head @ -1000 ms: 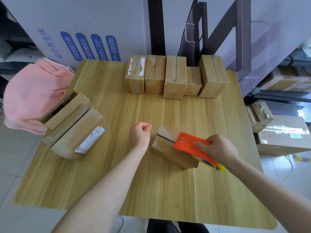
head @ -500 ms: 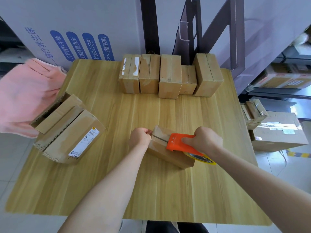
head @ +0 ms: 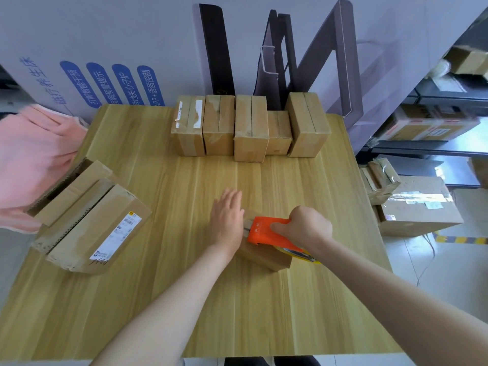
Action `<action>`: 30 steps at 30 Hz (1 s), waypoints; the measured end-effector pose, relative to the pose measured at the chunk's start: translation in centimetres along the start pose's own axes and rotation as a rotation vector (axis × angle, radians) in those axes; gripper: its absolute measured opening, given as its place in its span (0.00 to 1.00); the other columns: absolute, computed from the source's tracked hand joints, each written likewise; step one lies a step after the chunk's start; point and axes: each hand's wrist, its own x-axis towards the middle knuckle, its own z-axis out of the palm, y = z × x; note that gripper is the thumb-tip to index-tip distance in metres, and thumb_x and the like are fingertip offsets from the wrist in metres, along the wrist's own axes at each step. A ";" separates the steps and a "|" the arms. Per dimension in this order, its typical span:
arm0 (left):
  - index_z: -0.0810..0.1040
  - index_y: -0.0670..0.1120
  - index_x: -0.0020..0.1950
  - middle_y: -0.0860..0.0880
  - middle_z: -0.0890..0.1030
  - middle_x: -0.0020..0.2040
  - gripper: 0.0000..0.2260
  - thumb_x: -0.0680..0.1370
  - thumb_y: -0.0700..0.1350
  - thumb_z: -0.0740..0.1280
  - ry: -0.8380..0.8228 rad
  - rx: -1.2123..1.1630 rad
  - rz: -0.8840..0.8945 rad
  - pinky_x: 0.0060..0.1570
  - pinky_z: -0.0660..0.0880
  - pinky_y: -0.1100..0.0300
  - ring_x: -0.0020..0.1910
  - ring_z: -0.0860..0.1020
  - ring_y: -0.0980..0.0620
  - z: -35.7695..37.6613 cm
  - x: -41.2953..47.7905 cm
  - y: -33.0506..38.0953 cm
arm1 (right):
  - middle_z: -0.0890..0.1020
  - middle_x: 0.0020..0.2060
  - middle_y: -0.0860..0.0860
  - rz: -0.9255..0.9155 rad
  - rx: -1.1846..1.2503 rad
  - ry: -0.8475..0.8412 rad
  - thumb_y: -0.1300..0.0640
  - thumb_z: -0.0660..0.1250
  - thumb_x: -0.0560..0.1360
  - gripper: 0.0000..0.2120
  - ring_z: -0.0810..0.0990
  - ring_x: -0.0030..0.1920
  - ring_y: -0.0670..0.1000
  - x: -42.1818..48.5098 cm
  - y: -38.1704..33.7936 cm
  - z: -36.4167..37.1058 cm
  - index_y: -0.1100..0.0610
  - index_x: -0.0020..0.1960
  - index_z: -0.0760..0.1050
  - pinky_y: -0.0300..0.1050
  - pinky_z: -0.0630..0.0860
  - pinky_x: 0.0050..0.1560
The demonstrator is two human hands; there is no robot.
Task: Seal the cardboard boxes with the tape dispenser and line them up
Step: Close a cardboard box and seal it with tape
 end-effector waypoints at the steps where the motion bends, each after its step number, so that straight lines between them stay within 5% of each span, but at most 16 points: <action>1: 0.68 0.42 0.72 0.45 0.71 0.71 0.17 0.83 0.43 0.56 -0.026 -0.012 0.132 0.74 0.57 0.51 0.73 0.64 0.47 0.1 0.5 0.5 | 0.76 0.31 0.48 -0.001 0.002 0.001 0.36 0.65 0.70 0.21 0.77 0.36 0.52 0.0 0.1 0.0 0.55 0.37 0.72 0.41 0.68 0.32; 5: 0.80 0.44 0.58 0.46 0.82 0.53 0.21 0.81 0.49 0.50 -0.042 -0.036 0.265 0.68 0.63 0.54 0.57 0.77 0.46 1.1 0.8 0.2 | 0.76 0.30 0.48 0.000 0.058 -0.015 0.37 0.65 0.70 0.21 0.79 0.34 0.53 -0.2 1.0 -0.1 0.55 0.34 0.71 0.40 0.67 0.29; 14: 0.77 0.49 0.43 0.53 0.80 0.42 0.15 0.80 0.49 0.53 -0.012 0.112 0.252 0.61 0.68 0.55 0.46 0.76 0.49 2.1 1.6 -0.6 | 0.80 0.32 0.47 -0.099 0.184 -0.096 0.36 0.65 0.71 0.19 0.81 0.32 0.49 -1.1 5.7 -0.5 0.52 0.37 0.78 0.38 0.68 0.25; 26: 0.79 0.48 0.46 0.52 0.80 0.44 0.21 0.81 0.52 0.47 -0.016 0.215 0.268 0.65 0.67 0.52 0.48 0.75 0.49 1.9 1.0 -0.1 | 0.76 0.23 0.45 -0.054 0.206 -0.083 0.43 0.69 0.73 0.15 0.75 0.27 0.43 -3.3 16.8 1.3 0.49 0.31 0.75 0.37 0.64 0.26; 30: 0.79 0.48 0.47 0.53 0.80 0.45 0.22 0.81 0.53 0.47 -0.033 0.237 0.263 0.66 0.64 0.54 0.49 0.75 0.49 2.1 1.1 -0.1 | 0.79 0.28 0.44 -0.008 0.116 -0.099 0.39 0.67 0.73 0.14 0.78 0.30 0.44 -2.9 17.1 1.9 0.48 0.36 0.77 0.37 0.65 0.25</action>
